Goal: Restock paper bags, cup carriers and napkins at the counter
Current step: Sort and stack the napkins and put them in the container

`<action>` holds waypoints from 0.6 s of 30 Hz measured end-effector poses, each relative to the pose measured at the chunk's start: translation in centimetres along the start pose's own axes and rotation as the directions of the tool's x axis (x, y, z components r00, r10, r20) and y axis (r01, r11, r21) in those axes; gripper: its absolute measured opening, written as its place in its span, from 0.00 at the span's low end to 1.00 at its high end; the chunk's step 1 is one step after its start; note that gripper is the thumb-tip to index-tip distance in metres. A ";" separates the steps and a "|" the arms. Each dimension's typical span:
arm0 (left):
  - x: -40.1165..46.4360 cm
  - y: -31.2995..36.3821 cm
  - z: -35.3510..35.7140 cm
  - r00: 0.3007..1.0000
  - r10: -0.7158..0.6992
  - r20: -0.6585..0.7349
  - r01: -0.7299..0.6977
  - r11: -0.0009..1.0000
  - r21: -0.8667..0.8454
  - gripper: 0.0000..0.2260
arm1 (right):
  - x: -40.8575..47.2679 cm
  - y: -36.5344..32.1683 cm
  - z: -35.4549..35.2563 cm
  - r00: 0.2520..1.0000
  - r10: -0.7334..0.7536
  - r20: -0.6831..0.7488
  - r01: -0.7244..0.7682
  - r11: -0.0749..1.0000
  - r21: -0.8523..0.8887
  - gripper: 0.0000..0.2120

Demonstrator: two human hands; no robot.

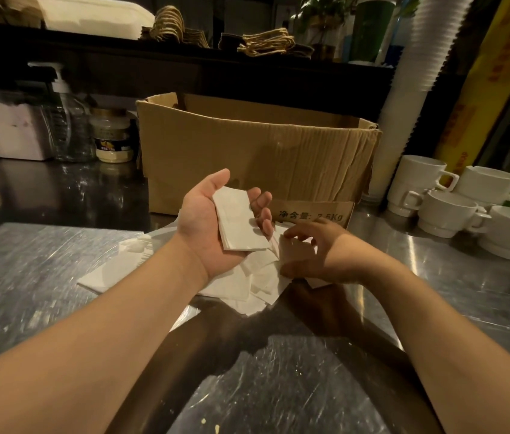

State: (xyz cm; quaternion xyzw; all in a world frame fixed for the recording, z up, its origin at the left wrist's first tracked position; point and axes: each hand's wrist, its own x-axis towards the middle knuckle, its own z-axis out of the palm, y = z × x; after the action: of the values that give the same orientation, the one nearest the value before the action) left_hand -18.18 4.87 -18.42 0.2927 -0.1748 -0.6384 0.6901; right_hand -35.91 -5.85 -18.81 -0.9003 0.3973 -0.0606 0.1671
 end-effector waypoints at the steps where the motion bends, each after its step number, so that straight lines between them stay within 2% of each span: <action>1: 0.0 0.0 0.0 1.000 -0.003 0.000 0.003 1.000 -0.002 0.26 | 0.0 -0.1 -0.1 1.000 -0.006 0.020 0.006 1.000 0.004 0.35; 4: 0.0 0.0 0.0 1.000 -0.014 0.006 0.014 1.000 -0.003 0.23 | 0.0 0.0 -0.2 0.999 -0.024 0.044 0.024 1.000 0.001 0.32; 9: 0.1 0.1 -0.2 1.000 -0.025 0.016 0.025 1.000 0.013 0.23 | 0.2 0.1 -0.3 1.000 -0.021 -0.008 0.021 0.999 0.026 0.21; 18: 0.3 0.0 -0.3 1.000 -0.025 0.018 0.025 0.999 0.022 0.23 | -0.1 0.1 -0.3 0.998 0.022 -0.052 -0.018 0.998 0.060 0.17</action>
State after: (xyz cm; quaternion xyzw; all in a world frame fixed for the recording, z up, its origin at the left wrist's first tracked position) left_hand -17.94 4.64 -18.67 0.2963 -0.1843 -0.6478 0.6772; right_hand -36.12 -5.97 -18.53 -0.8890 0.4085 -0.0944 0.1841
